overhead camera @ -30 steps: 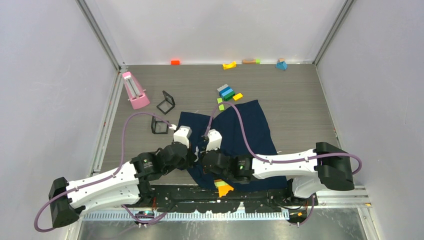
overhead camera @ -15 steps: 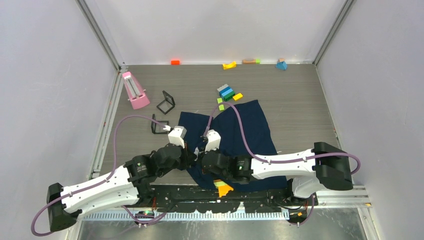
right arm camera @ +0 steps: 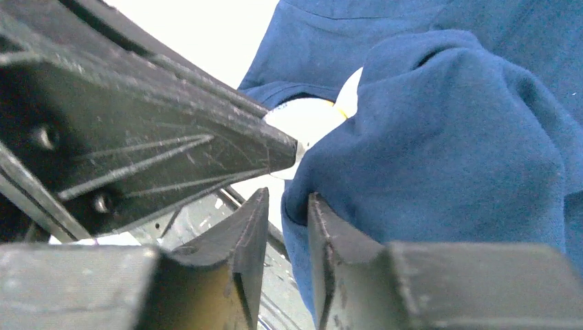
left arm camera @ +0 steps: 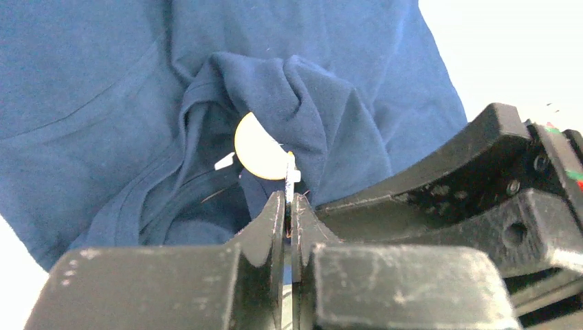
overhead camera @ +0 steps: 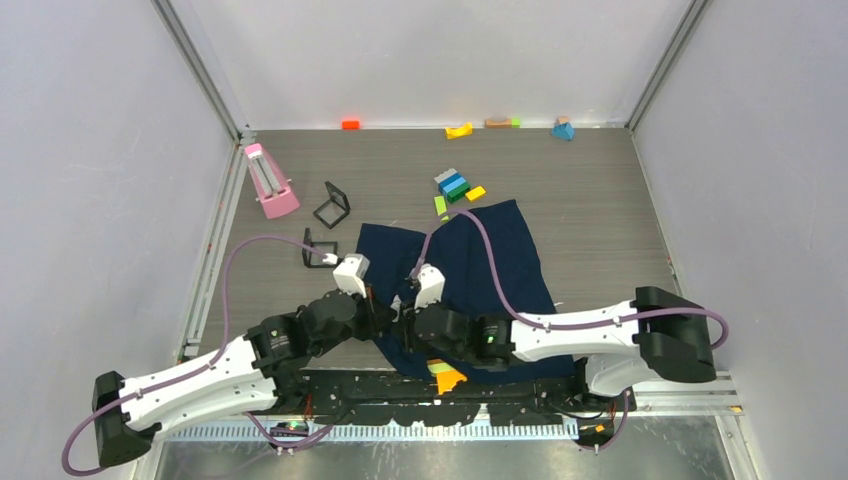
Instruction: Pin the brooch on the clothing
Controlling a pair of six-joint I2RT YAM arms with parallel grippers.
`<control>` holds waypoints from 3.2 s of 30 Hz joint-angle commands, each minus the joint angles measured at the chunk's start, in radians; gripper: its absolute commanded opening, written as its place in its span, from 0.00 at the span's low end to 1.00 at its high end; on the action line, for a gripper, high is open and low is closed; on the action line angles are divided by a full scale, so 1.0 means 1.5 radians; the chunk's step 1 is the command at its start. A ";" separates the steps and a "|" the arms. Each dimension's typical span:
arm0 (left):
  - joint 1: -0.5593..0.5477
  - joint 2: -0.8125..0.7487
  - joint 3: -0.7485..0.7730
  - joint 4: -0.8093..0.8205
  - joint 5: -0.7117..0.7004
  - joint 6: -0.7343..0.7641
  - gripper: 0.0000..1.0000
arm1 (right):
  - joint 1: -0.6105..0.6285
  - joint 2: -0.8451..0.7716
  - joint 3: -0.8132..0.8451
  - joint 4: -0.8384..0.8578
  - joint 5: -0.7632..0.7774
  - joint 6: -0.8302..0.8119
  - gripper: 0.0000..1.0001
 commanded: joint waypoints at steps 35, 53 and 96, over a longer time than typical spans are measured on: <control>0.269 0.041 0.027 0.199 0.497 0.031 0.00 | -0.200 -0.301 -0.210 0.208 -0.399 -0.079 0.67; 0.277 0.031 0.010 0.224 0.508 0.011 0.00 | -0.182 -0.163 -0.188 0.295 -0.412 -0.056 0.20; 0.427 0.156 0.145 0.171 0.970 0.114 0.00 | -0.190 -0.494 -0.190 0.087 -0.368 -0.162 0.71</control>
